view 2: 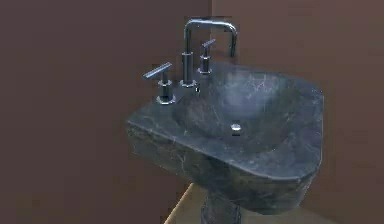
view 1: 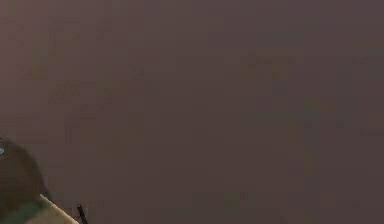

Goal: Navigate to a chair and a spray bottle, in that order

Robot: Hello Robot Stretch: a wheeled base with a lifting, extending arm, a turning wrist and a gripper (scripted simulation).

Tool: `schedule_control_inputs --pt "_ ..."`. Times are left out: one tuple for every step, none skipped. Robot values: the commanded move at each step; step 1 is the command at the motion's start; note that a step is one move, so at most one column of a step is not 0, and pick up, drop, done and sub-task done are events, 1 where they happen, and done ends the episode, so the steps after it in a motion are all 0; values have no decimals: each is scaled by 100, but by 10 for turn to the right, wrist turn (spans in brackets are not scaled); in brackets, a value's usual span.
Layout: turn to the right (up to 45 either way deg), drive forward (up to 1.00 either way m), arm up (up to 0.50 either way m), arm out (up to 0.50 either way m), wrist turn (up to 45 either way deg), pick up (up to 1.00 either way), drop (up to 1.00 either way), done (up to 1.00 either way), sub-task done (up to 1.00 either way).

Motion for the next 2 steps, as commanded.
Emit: schedule_control_inputs --pt "-450 0 0 0 0 0 0 0 0" --pt "-450 0 0 0 0 0 0 0 0"
